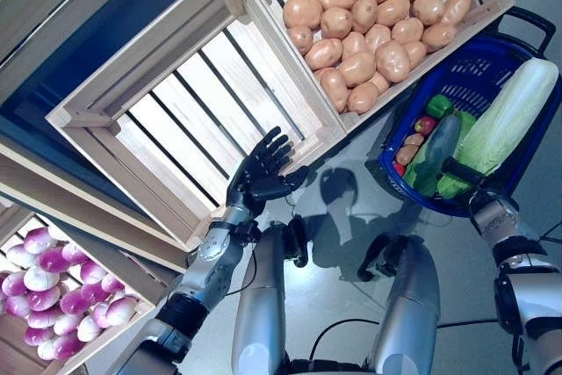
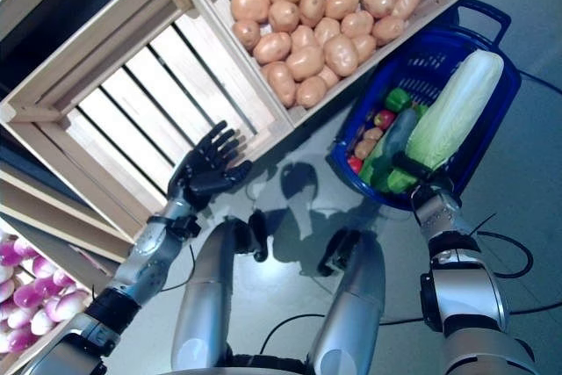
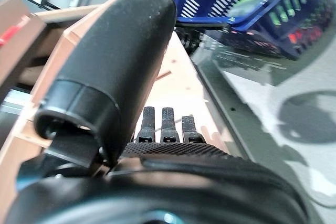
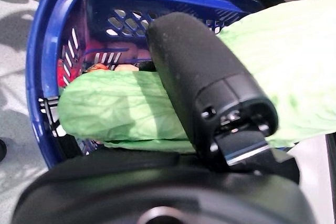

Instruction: Put vegetables into the basket

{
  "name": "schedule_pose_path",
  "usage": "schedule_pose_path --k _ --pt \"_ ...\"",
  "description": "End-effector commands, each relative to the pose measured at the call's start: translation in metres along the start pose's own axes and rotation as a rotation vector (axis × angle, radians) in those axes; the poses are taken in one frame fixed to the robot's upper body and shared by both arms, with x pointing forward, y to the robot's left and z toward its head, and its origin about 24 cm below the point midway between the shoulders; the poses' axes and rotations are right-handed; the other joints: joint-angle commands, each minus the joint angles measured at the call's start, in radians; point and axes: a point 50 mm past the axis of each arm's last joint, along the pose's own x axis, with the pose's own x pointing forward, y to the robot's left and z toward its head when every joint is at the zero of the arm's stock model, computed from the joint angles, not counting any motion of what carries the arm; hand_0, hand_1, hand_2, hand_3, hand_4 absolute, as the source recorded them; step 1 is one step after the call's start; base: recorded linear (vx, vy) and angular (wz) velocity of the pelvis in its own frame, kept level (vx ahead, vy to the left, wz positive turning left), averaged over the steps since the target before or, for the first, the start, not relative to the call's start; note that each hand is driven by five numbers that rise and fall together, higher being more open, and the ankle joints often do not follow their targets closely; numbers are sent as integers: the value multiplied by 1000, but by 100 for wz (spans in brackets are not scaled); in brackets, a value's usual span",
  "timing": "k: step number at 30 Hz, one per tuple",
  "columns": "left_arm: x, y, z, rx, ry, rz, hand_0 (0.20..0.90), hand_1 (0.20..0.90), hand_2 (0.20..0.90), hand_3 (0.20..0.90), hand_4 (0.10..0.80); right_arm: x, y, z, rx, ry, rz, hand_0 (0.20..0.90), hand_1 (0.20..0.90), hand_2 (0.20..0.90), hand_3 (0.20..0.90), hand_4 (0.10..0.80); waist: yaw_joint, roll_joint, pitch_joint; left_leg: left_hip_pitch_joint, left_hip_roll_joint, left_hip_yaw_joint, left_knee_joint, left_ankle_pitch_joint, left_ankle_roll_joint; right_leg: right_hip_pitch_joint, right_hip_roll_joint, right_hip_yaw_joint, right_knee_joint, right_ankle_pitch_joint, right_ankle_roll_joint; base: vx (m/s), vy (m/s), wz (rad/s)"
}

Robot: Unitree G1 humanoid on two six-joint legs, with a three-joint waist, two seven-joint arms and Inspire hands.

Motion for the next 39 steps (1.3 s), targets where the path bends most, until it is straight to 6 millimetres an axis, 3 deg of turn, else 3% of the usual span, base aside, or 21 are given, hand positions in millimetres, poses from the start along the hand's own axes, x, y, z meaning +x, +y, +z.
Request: schedule_pose_path --k 1,14,20,24,29,35,37,39 --pt "6 -21 41 2 -241 -127 900 900 900 900 800 -3 9 50 80 -165 101 900 900 900 900 800 17 3 -7 109 -13 18 59 -184 -9 81 42 -40 -10 -3 -28 0 0 0" --pt "2 -11 41 11 -225 -125 900 900 900 900 800 -4 -10 35 91 -128 69 900 900 900 900 800 31 -32 -13 333 4 19 -123 -128 -17 307 86 -63 -174 51 -17 19 6 -1" --pt "-2 -2 36 26 -178 -117 900 900 900 900 800 -5 -22 12 102 -76 59 900 900 900 900 800 40 -52 -70 472 11 32 -291 -75 -25 446 123 -84 -333 100 -9 72 6 -2" --pt "-8 4 25 37 -121 -104 900 900 900 900 800 -7 -28 -21 80 -8 40 900 900 900 900 800 43 -71 -129 595 8 62 -473 0 -47 571 171 -99 -523 157 3 97 10 -7" --pt "-16 12 -1 51 -12 -26 900 900 900 900 800 -14 -25 -71 102 66 61 900 900 900 900 800 43 -93 -226 761 -24 71 -729 103 -67 747 260 -78 -831 249 20 152 21 -14" --pt "-44 26 -65 1 246 154 900 900 900 900 800 -39 -15 -140 77 128 138 900 900 900 900 800 23 -103 -339 923 -59 71 -1003 198 -73 894 326 -45 -1082 332 36 110 39 -7" --pt "-69 37 -97 17 365 253 900 900 900 900 800 -57 -19 -173 90 161 168 900 900 900 900 800 10 -101 -375 984 -67 75 -1108 231 -74 941 344 -33 -1168 363 42 86 35 -4" --pt "-88 44 -113 31 436 313 900 900 900 900 800 -75 -12 -198 153 194 245 900 900 900 900 800 -2 -99 -392 1014 -71 85 -1150 243 -77 970 353 -27 -1222 385 45 65 23 -7"
